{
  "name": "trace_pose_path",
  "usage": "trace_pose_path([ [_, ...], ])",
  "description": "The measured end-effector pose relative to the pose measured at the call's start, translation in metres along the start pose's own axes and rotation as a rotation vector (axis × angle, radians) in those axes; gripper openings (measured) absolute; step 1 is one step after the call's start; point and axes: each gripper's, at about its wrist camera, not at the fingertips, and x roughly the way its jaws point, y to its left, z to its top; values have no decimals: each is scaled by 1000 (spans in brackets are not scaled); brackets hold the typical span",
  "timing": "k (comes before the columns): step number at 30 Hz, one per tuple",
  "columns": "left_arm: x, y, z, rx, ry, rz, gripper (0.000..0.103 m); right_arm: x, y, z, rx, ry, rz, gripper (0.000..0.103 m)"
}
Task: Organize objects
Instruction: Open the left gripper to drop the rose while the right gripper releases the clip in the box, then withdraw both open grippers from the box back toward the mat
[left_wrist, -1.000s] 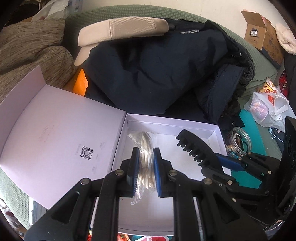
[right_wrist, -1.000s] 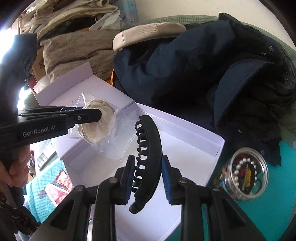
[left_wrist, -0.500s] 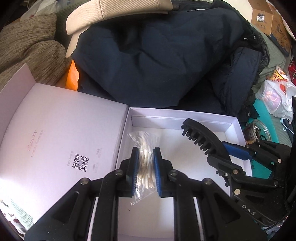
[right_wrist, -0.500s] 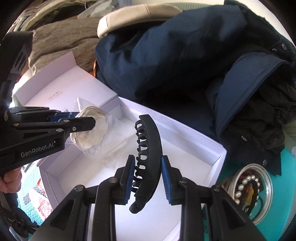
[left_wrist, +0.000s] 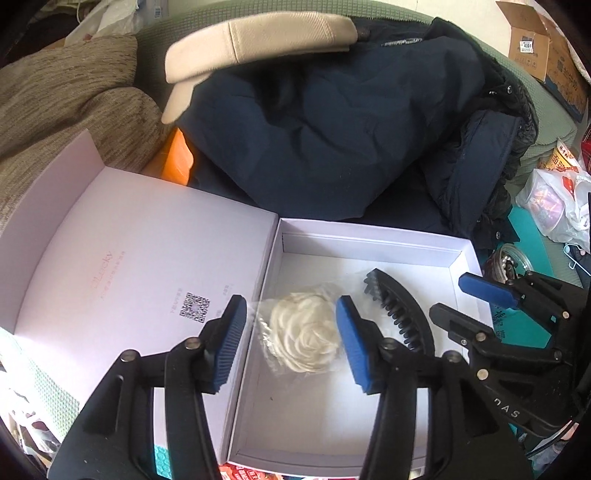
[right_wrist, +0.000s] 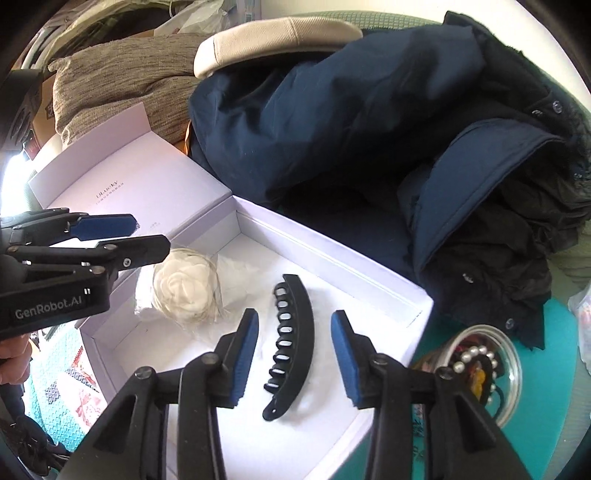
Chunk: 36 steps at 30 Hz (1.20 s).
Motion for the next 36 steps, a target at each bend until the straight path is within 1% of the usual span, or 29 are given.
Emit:
trace_pose_path([
  [5, -25, 6, 5, -20, -25, -11, 49, -17, 3, 2, -4, -23, -8, 41],
  [7, -43, 9, 7, -28, -44, -8, 49, -26, 3, 3, -3, -36, -12, 41],
  [12, -72, 11, 9, -38, -77, -1, 49, -52, 5, 6, -14, -72, -26, 41],
  [20, -119, 13, 5, -65, -113, -25, 49, -97, 10, 7, -26, -129, -38, 41],
  [23, -137, 9, -1, -54, -126, -36, 49, -113, 14, 7, -36, -149, -48, 41],
  [25, -148, 7, -5, -51, -136, -31, 49, -124, 17, 6, -44, -167, -53, 45],
  [27, -158, 6, -10, -52, -142, -27, 49, -134, 20, 4, -51, -184, -47, 47],
  [34, -190, 2, -34, -60, -154, -19, 49, -166, 30, -8, -60, -214, -50, 48],
  [36, -198, 1, -42, -63, -154, -17, 52, -174, 33, -13, -58, -218, -49, 48],
])
